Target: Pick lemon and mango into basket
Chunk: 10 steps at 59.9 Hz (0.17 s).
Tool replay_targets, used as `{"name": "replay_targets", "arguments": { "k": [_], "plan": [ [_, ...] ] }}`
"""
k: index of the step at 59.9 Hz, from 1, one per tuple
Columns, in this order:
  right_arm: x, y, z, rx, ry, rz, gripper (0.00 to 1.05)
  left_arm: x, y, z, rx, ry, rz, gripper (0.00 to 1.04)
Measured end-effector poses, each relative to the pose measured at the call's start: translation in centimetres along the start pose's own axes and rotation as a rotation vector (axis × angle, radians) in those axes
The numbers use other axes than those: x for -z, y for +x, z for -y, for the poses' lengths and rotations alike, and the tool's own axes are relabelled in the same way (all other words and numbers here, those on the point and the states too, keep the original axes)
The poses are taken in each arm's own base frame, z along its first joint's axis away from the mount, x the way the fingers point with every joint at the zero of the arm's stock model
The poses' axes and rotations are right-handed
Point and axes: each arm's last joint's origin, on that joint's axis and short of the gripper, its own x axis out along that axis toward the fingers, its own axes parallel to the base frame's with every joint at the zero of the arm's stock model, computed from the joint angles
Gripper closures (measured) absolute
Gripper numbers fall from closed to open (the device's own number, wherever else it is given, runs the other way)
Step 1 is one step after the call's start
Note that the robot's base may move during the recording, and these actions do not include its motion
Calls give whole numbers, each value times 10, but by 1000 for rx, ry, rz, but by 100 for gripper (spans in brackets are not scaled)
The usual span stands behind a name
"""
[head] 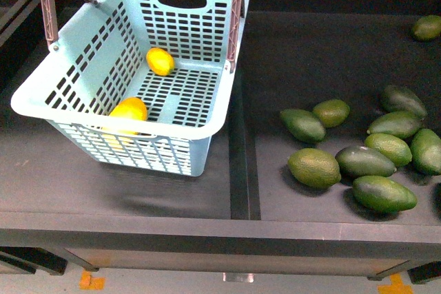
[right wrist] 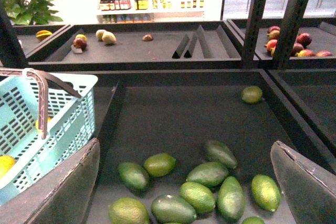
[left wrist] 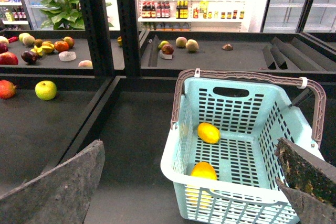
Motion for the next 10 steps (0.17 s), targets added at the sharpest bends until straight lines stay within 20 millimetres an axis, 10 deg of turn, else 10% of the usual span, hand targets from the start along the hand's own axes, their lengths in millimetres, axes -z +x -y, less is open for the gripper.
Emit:
{"name": "replay_targets", "arguments": {
  "k": [10],
  "plan": [
    [0, 0, 0, 0, 0, 0, 9, 0, 0, 0, 0, 0, 0, 7]
  ]
}}
